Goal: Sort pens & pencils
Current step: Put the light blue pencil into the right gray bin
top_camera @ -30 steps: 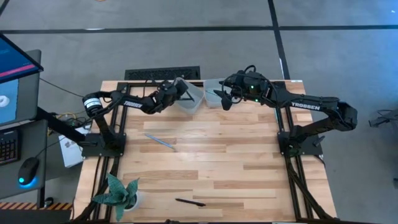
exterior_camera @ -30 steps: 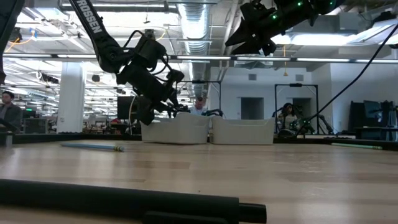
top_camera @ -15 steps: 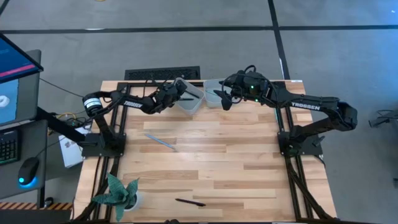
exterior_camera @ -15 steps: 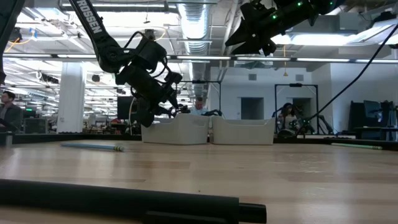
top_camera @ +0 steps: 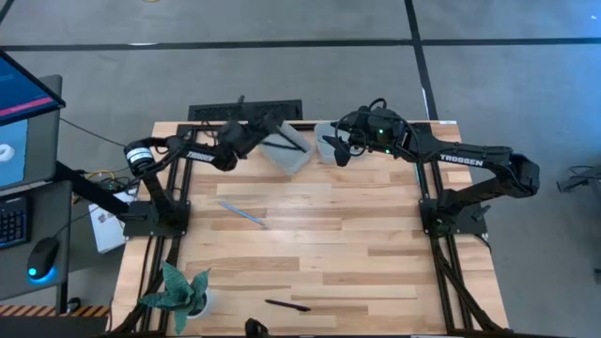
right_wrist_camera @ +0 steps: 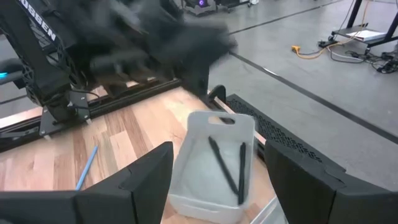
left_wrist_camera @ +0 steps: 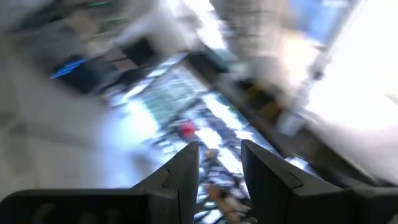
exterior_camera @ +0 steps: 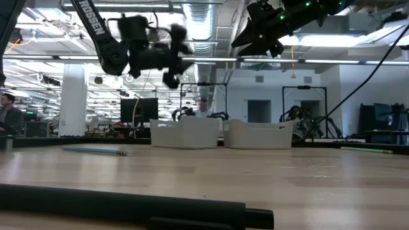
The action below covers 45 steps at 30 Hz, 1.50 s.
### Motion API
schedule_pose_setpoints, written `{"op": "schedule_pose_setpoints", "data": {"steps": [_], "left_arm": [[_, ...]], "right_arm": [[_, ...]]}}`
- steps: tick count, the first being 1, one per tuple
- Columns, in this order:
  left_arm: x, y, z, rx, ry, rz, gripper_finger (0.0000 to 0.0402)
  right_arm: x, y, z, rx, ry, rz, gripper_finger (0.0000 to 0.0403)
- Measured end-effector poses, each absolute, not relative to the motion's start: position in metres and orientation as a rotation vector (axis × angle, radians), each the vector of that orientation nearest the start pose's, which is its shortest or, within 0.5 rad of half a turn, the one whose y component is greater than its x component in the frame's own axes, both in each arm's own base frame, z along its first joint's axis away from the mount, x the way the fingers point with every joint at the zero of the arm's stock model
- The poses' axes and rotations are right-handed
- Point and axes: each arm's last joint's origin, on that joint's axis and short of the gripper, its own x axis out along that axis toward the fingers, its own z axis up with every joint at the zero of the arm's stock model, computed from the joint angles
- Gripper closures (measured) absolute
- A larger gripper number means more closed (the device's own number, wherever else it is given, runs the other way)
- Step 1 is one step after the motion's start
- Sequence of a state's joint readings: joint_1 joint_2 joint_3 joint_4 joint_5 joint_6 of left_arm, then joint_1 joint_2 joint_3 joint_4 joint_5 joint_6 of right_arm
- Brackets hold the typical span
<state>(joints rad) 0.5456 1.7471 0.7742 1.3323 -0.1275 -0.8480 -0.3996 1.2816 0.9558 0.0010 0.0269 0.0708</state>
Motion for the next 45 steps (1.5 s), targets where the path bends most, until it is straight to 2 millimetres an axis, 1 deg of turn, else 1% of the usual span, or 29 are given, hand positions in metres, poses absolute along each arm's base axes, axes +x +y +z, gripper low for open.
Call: {"op": "schedule_pose_setpoints", "data": {"steps": [2, 4, 7, 11, 14, 16, 19, 21, 24, 28, 31, 34, 39, 41, 45], "left_arm": [[0.289, 0.181, 0.238, -0.647, -0.652, 0.37, 0.0292], [0.285, 0.182, 0.242, -0.64, -0.687, 0.307, 0.0292], [0.282, 0.184, 0.245, -0.653, -0.717, 0.28, 0.0292], [0.28, 0.185, 0.246, -0.654, -0.707, 0.235, 0.0292], [0.275, 0.189, 0.248, -0.608, -0.63, 0.088, 0.0292], [0.27, 0.193, 0.248, -0.595, -0.524, -0.052, 0.0292], [0.264, 0.191, 0.251, -0.566, -0.388, -0.239, 0.0292], [0.262, 0.187, 0.256, -0.51, -0.349, -0.308, 0.0292], [0.256, 0.18, 0.27, -0.407, -0.351, -0.357, 0.0292], [0.247, 0.175, 0.289, -0.35, -0.349, -0.337, 0.0292], [0.24, 0.169, 0.302, -0.304, -0.303, -0.293, 0.0292], [0.23, 0.162, 0.311, -0.277, -0.225, -0.182, 0.0292], [0.205, 0.145, 0.32, -0.213, -0.074, 0.099, 0.0292], [0.196, 0.134, 0.323, -0.178, -0.022, 0.148, 0.0292], [0.182, 0.117, 0.328, -0.144, 0.031, 0.18, 0.0292]], "right_arm": [[0.265, -0.113, 0.304, 0.129, 0.303, -0.434, 0.0126], [0.265, -0.113, 0.305, 0.128, 0.3, -0.434, 0.0126], [0.265, -0.113, 0.305, 0.128, 0.301, -0.434, 0.0126], [0.265, -0.113, 0.305, 0.129, 0.301, -0.434, 0.0126], [0.265, -0.111, 0.305, 0.128, 0.301, -0.429, 0.0126], [0.266, -0.111, 0.305, 0.128, 0.301, -0.427, 0.0126], [0.266, -0.111, 0.305, 0.128, 0.301, -0.426, 0.0127], [0.266, -0.111, 0.305, 0.127, 0.297, -0.426, 0.0126], [0.266, -0.112, 0.307, 0.124, 0.278, -0.428, 0.0126], [0.267, -0.112, 0.311, 0.115, 0.23, -0.426, 0.0126], [0.268, -0.112, 0.314, 0.109, 0.197, -0.424, 0.0126], [0.269, -0.112, 0.316, 0.106, 0.181, -0.423, 0.0126], [0.27, -0.111, 0.319, 0.117, 0.145, -0.42, 0.0126], [0.27, -0.111, 0.32, 0.114, 0.131, -0.419, 0.0126], [0.27, -0.111, 0.323, 0.144, 0.094, -0.419, 0.0126]]}}
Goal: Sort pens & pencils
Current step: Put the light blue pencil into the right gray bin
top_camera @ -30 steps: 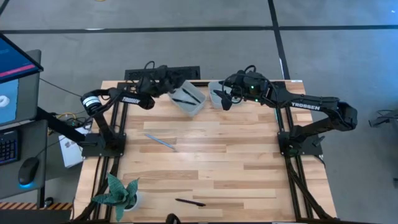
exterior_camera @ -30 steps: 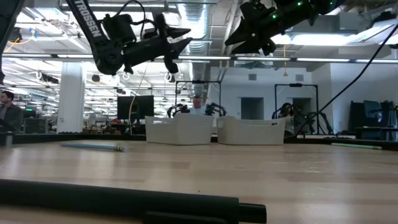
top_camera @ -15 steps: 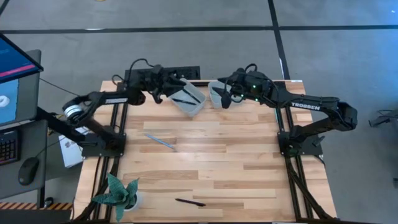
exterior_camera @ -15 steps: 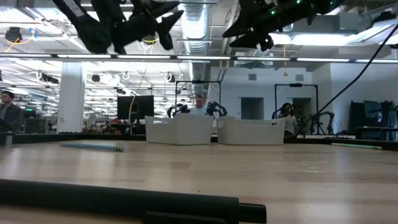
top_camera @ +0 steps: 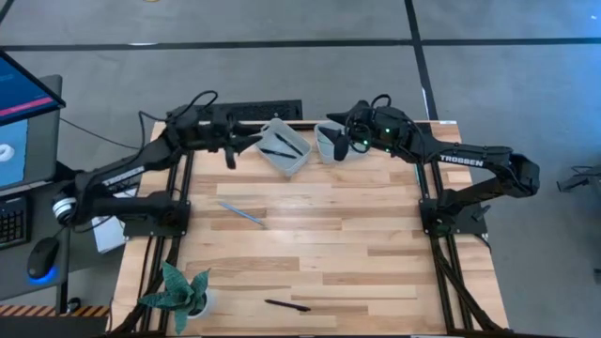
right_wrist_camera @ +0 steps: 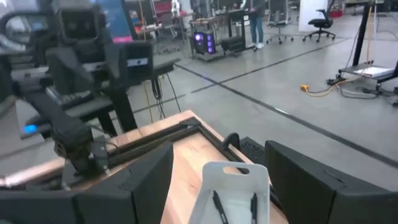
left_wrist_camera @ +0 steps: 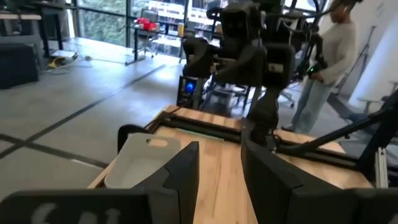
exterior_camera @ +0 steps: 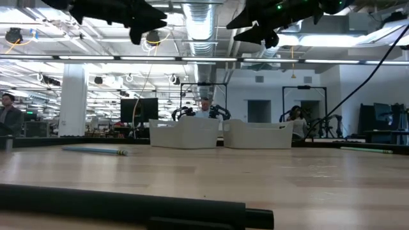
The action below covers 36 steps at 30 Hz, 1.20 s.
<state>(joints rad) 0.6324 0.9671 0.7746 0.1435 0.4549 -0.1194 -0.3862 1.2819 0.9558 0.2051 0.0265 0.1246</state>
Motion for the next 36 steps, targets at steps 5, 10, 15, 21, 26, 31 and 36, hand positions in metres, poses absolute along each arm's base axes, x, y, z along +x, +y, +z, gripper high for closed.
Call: {"op": "schedule_pose_setpoints", "data": {"steps": [5, 10, 15, 21, 26, 31, 36], "left_arm": [[0.17, 0.104, 0.333, -0.203, 0.048, 0.191, 0.0292], [0.164, 0.099, 0.332, -0.232, 0.082, 0.181, 0.0292], [0.164, 0.099, 0.328, -0.223, 0.116, 0.186, 0.0292], [0.162, 0.101, 0.321, -0.227, 0.18, 0.29, 0.0292], [0.16, 0.099, 0.313, -0.213, 0.268, 0.28, 0.0292], [0.157, 0.097, 0.304, -0.169, 0.373, 0.259, 0.0292], [0.156, 0.094, 0.299, -0.087, 0.437, 0.186, 0.0292]], "right_arm": [[0.271, -0.11, 0.325, 0.185, 0.062, -0.417, 0.0126], [0.273, -0.105, 0.325, 0.198, 0.064, -0.4, 0.0126], [0.276, -0.097, 0.324, 0.194, 0.075, -0.37, 0.0126], [0.28, -0.084, 0.324, 0.188, 0.08, -0.324, 0.0126], [0.282, -0.078, 0.324, 0.187, 0.082, -0.3, 0.0126], [0.281, -0.079, 0.324, 0.187, 0.082, -0.305, 0.0126], [0.281, -0.079, 0.324, 0.187, 0.082, -0.304, 0.0126]]}}
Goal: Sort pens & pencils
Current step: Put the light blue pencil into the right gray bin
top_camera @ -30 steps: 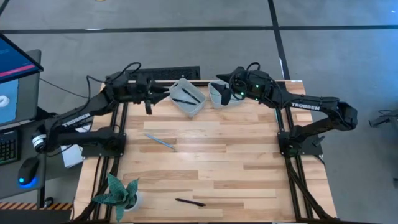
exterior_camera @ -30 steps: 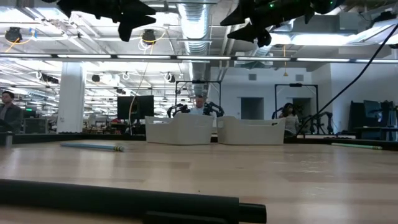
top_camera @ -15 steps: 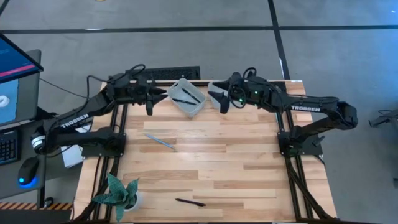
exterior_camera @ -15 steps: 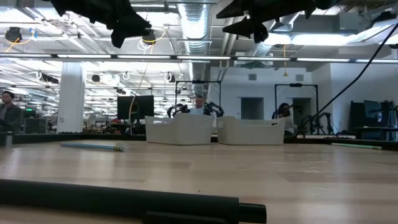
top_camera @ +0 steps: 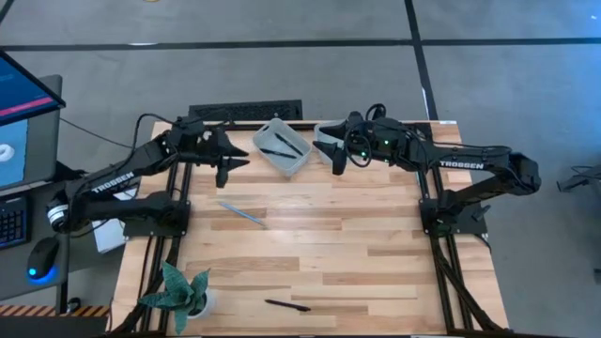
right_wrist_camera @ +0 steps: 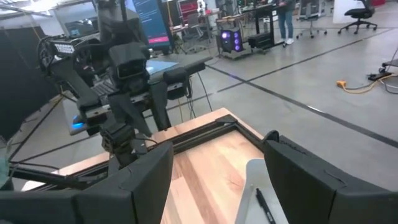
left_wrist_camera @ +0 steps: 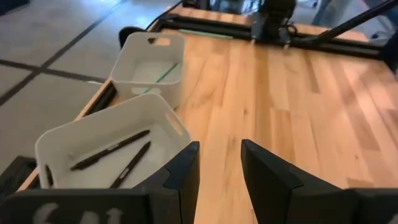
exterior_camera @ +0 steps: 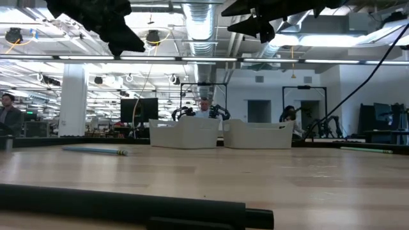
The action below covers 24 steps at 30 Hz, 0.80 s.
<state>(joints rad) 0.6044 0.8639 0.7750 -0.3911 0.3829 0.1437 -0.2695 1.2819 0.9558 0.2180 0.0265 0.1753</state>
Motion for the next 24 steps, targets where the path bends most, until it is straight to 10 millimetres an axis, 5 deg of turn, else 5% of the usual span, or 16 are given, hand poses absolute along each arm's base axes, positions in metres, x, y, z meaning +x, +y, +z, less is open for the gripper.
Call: {"op": "schedule_pose_setpoints", "data": {"steps": [10, 24], "left_arm": [[0.15, 0.093, 0.287, -0.105, 0.573, 0.23, 0.0287], [0.141, 0.087, 0.275, -0.364, 0.709, 0.292, 0.0208]], "right_arm": [[0.281, -0.079, 0.324, 0.187, 0.081, -0.305, 0.0126], [0.282, -0.078, 0.324, 0.187, 0.082, -0.304, 0.0126]]}}
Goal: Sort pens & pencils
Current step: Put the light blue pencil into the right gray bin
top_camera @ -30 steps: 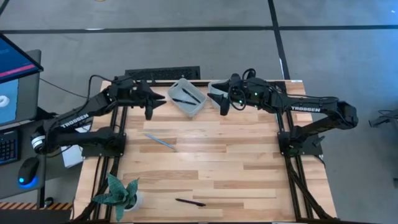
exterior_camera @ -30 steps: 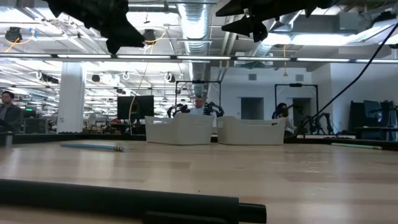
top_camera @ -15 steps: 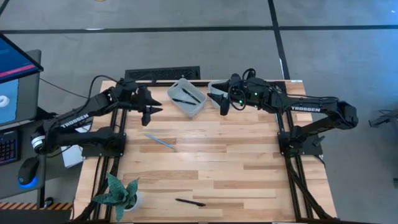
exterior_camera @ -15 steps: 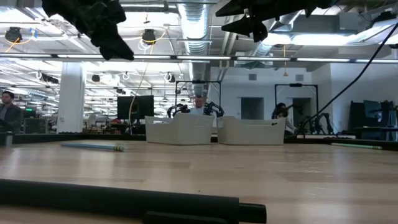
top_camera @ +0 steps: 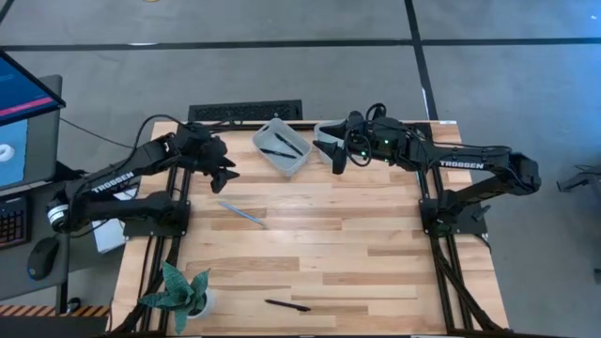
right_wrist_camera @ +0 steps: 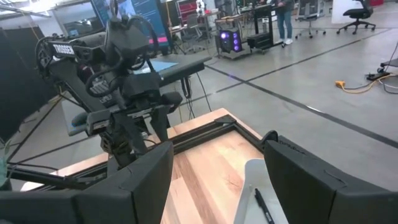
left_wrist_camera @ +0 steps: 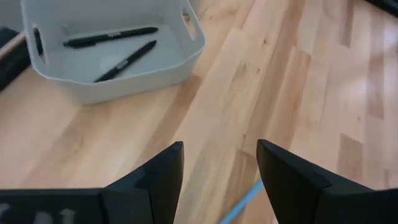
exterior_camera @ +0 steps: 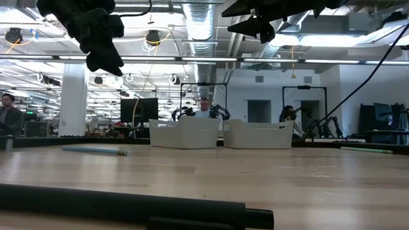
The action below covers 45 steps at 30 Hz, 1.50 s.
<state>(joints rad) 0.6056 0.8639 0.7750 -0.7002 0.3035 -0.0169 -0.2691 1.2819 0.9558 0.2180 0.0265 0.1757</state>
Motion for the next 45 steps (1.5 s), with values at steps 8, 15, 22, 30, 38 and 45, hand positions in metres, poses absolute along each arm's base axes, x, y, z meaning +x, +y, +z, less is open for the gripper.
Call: {"op": "schedule_pose_setpoints", "data": {"steps": [8, 15, 22, 30, 38, 45], "left_arm": [[0.141, 0.085, 0.272, -0.159, 0.773, 0.254, 0.0207], [0.156, 0.077, 0.257, 0.108, 0.962, 0.185, 0.0207], [0.172, 0.067, 0.239, 0.326, 1.148, 0.066, 0.0207], [0.173, 0.049, 0.223, 0.344, 1.326, -0.11, 0.0207], [0.177, 0.041, 0.222, 0.297, 1.298, -0.159, 0.0207], [0.189, 0.041, 0.204, 0.251, 1.394, -0.188, 0.0207]], "right_arm": [[0.281, -0.079, 0.324, 0.187, 0.081, -0.305, 0.0126], [0.281, -0.079, 0.324, 0.187, 0.081, -0.305, 0.0126], [0.281, -0.079, 0.324, 0.187, 0.081, -0.305, 0.0126], [0.281, -0.079, 0.324, 0.187, 0.082, -0.305, 0.0126], [0.281, -0.079, 0.324, 0.188, 0.081, -0.305, 0.0126], [0.282, -0.078, 0.324, 0.188, 0.082, -0.304, 0.0126]]}}
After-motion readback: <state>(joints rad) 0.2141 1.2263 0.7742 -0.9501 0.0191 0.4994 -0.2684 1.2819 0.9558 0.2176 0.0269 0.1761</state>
